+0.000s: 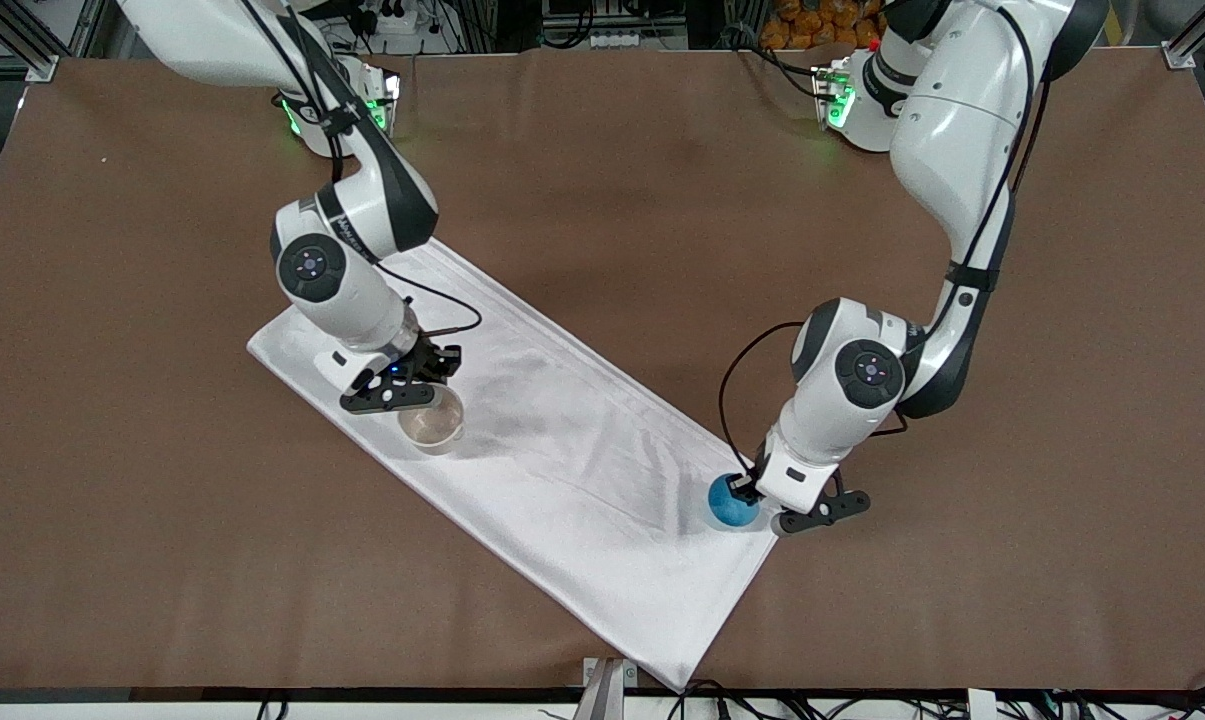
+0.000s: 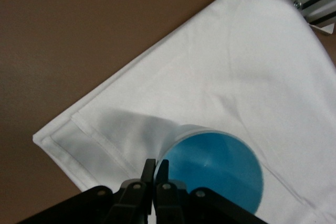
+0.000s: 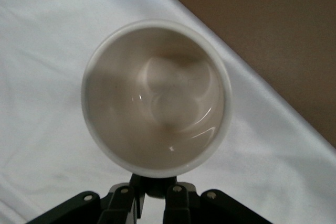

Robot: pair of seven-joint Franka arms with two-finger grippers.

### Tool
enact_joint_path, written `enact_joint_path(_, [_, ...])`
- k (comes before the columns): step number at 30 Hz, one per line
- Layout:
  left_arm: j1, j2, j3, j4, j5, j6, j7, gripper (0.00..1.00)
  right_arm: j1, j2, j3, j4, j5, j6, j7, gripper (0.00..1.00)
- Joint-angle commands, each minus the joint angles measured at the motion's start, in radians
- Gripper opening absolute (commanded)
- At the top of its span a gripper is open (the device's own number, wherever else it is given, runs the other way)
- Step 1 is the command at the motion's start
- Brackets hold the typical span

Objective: Place blue cup into white mug on table

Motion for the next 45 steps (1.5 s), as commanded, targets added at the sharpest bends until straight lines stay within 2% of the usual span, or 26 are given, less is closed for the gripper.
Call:
enact_joint_path(1, [0.008,-0.096,0.043,-0.014,0.026,-0.127,0.061,0.00,0.095,-0.003,0.023,0.064,0.002,-0.026,0.186,0.00])
enact_joint_path(9, [0.045,-0.166,0.049,-0.017,0.043,-0.398,0.181,0.00,0.233,0.045,0.060,0.159,0.008,-0.026,0.414,0.00])
enact_joint_path(15, [0.042,-0.216,0.039,-0.018,0.041,-0.535,0.179,0.00,0.380,0.171,0.058,0.304,-0.007,-0.023,0.571,0.00])
enact_joint_path(20, [-0.027,-0.227,0.032,-0.017,0.032,-0.607,0.143,0.00,0.458,0.266,0.057,0.412,-0.065,-0.023,0.706,0.00])
enact_joint_path(24, [-0.085,-0.216,0.037,-0.017,0.043,-0.608,0.046,0.00,0.501,0.303,0.057,0.429,-0.115,-0.017,0.787,0.00])
enact_joint_path(27, [-0.097,-0.215,0.037,-0.015,0.038,-0.607,0.001,0.00,0.527,0.326,0.057,0.444,-0.119,-0.014,0.798,0.00])
enact_joint_path(32, [-0.099,-0.219,0.031,0.000,0.034,-0.582,-0.039,0.00,0.564,0.372,0.055,0.484,-0.124,-0.014,0.826,0.00])
enact_joint_path(39, [-0.091,-0.224,0.029,0.043,0.029,-0.562,-0.065,0.00,0.590,0.451,0.055,0.555,-0.222,-0.011,0.913,0.00])
enact_joint_path(45, [-0.099,-0.221,0.031,0.042,0.028,-0.561,-0.068,0.00,0.581,0.458,0.055,0.556,-0.228,-0.007,0.909,0.00])
